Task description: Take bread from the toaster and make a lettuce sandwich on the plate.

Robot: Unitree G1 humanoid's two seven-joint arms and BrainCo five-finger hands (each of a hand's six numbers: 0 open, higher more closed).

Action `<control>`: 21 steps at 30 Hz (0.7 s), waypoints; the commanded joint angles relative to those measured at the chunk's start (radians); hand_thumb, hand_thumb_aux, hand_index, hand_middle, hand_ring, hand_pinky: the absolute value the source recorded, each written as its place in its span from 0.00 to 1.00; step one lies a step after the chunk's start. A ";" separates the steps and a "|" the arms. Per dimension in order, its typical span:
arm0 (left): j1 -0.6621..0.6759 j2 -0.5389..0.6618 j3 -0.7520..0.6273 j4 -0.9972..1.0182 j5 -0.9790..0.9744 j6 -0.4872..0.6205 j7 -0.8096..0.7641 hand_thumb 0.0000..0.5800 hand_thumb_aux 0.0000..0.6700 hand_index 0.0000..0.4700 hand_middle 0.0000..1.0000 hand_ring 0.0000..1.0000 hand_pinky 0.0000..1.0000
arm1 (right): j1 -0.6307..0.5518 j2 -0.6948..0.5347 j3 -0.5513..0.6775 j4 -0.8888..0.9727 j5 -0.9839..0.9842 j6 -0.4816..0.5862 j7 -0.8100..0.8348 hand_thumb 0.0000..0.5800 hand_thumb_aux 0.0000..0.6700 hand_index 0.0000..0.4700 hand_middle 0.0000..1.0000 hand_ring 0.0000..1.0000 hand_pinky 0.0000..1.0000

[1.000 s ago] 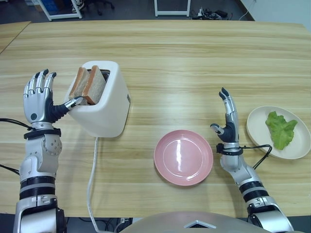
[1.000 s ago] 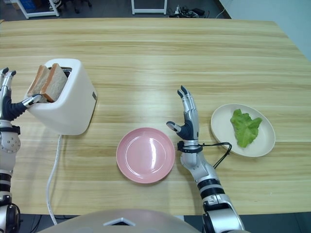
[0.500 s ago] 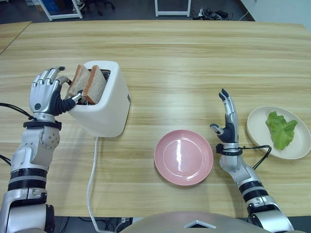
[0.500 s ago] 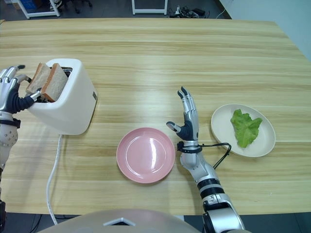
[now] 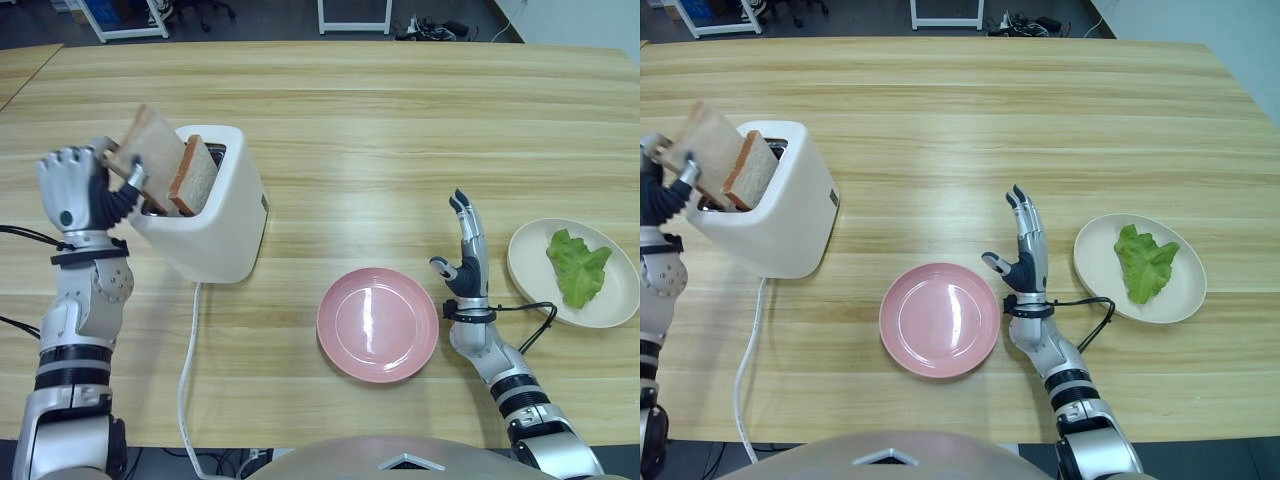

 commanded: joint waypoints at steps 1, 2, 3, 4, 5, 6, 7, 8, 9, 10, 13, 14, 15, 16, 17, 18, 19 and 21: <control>-0.030 -0.074 0.016 -0.051 -0.022 -0.116 0.191 1.00 1.00 1.00 1.00 1.00 1.00 | 0.000 0.001 -0.006 0.006 0.006 0.012 -0.019 0.00 0.00 0.00 0.00 0.00 0.00; -0.020 -0.092 0.006 -0.083 -0.040 -0.161 0.193 1.00 1.00 1.00 1.00 1.00 1.00 | 0.000 -0.001 -0.008 0.004 0.007 0.012 -0.022 0.00 0.00 0.00 0.00 0.00 0.00; 0.000 -0.117 -0.017 -0.125 -0.070 -0.210 0.165 1.00 1.00 1.00 1.00 1.00 1.00 | -0.002 -0.004 -0.011 0.002 0.009 0.012 -0.025 0.00 0.00 0.00 0.00 0.00 0.00; 0.022 -0.141 -0.041 -0.159 -0.107 -0.263 0.126 1.00 1.00 1.00 1.00 1.00 1.00 | -0.003 -0.007 -0.015 -0.001 0.011 0.012 -0.027 0.00 0.00 0.00 0.00 0.00 0.00; 0.049 -0.159 -0.072 -0.200 -0.150 -0.315 0.069 1.00 1.00 1.00 1.00 1.00 1.00 | -0.003 -0.011 -0.020 -0.005 0.014 0.011 -0.029 0.00 0.00 0.00 0.00 0.00 0.00; 0.082 -0.173 -0.116 -0.246 -0.212 -0.372 -0.007 1.00 1.00 1.00 1.00 1.00 1.00 | -0.001 -0.018 -0.028 -0.012 0.022 0.010 -0.026 0.00 0.00 0.00 0.00 0.00 0.00; 0.116 -0.176 -0.159 -0.289 -0.281 -0.417 -0.092 1.00 1.00 1.00 1.00 1.00 1.00 | -0.001 -0.026 -0.036 -0.017 0.029 0.007 -0.024 0.00 0.00 0.00 0.00 0.00 0.00; 0.158 -0.175 -0.224 -0.335 -0.371 -0.456 -0.197 1.00 1.00 1.00 1.00 1.00 1.00 | 0.000 -0.037 -0.052 -0.025 0.041 0.005 -0.020 0.00 0.00 0.00 0.00 0.00 0.00; 0.197 -0.171 -0.278 -0.367 -0.449 -0.485 -0.293 1.00 1.00 1.00 1.00 1.00 1.00 | -0.003 -0.047 -0.066 -0.030 0.055 0.003 -0.011 0.00 0.00 0.00 0.00 0.00 0.00; 0.228 -0.167 -0.332 -0.392 -0.517 -0.505 -0.375 1.00 1.00 1.00 1.00 1.00 1.00 | -0.002 -0.058 -0.081 -0.039 0.072 0.002 0.000 0.00 0.00 0.00 0.00 0.00 0.00; 0.301 -0.183 -0.476 -0.426 -0.698 -0.509 -0.608 1.00 1.00 1.00 1.00 1.00 1.00 | 0.011 -0.102 -0.138 -0.081 0.124 0.004 0.035 0.00 0.00 0.00 0.00 0.00 0.00; 0.317 -0.199 -0.519 -0.430 -0.744 -0.489 -0.676 1.00 1.00 1.00 1.00 1.00 1.00 | 0.020 -0.122 -0.158 -0.101 0.128 0.011 0.041 0.00 0.00 0.00 0.00 0.00 0.00; 0.330 -0.217 -0.555 -0.430 -0.783 -0.464 -0.738 1.00 1.00 1.00 1.00 1.00 1.00 | 0.030 -0.142 -0.177 -0.118 0.128 0.019 0.045 0.00 0.00 0.00 0.00 0.00 0.00; 0.341 -0.239 -0.581 -0.428 -0.810 -0.436 -0.788 1.00 1.00 1.00 1.00 1.00 1.00 | 0.040 -0.160 -0.197 -0.134 0.126 0.029 0.049 0.00 0.00 0.00 0.00 0.00 0.00; 0.347 -0.258 -0.605 -0.419 -0.821 -0.412 -0.831 1.00 1.00 1.00 1.00 1.00 1.00 | 0.049 -0.180 -0.216 -0.144 0.121 0.040 0.047 0.00 0.00 0.00 0.00 0.00 0.00; 0.354 -0.278 -0.624 -0.407 -0.819 -0.389 -0.868 1.00 1.00 1.00 1.00 1.00 1.00 | 0.059 -0.203 -0.237 -0.148 0.110 0.053 0.042 0.00 0.00 0.00 0.00 0.00 0.00; 0.358 -0.298 -0.640 -0.392 -0.808 -0.367 -0.898 1.00 1.00 1.00 1.00 1.00 1.00 | 0.067 -0.226 -0.258 -0.147 0.100 0.069 0.032 0.00 0.00 0.00 0.00 0.00 0.00; 0.361 -0.331 -0.658 -0.351 -0.763 -0.344 -0.937 1.00 1.00 1.00 1.00 1.00 1.00 | 0.082 -0.265 -0.298 -0.139 0.083 0.102 0.008 0.00 0.00 0.00 0.00 0.00 0.00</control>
